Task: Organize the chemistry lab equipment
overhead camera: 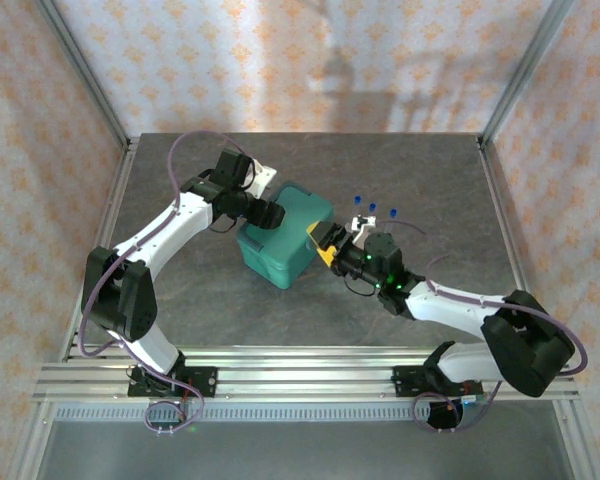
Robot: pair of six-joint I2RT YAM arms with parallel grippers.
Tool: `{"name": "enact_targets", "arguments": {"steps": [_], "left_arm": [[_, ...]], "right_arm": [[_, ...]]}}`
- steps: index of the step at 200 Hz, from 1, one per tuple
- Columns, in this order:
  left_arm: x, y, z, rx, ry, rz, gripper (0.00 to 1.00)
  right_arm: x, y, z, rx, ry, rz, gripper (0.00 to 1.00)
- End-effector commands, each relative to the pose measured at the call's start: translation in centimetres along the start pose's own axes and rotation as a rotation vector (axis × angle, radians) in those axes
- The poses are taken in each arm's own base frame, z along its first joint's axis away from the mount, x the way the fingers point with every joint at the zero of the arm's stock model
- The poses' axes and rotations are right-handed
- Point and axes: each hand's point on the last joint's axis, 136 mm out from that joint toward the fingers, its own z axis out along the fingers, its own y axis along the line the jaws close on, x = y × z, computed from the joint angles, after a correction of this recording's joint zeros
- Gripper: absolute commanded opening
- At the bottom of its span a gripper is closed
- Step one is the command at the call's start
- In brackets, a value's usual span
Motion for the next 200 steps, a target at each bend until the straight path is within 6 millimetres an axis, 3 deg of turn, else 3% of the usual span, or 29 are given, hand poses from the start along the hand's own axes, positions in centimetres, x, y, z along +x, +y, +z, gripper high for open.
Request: {"name": "enact_targets", "arguments": {"steps": [1,44,84,200], "left_arm": [[5.3,-0.1,2.6,0.002,0.192,-0.025,0.77],[5.3,-0.1,2.5,0.004,0.19,-0.024,0.77],[5.4,-0.1,2.5,0.0,0.192,-0.022,0.77],[5.6,-0.1,2.6,0.005,0.197,-0.021,0.77]], "right_arm": [[-0.7,0.5,-0.5,-0.022,-0.033,-0.017,0.86],[-0.3,-1.5,-0.1,0.033,-0.019,0.007,0.76],[-0.1,-2.2,0.3,0.04,-0.014,0.021,0.67],[0.0,-3.7,0.5,0.078,-0.013,0.035,0.6]]}}
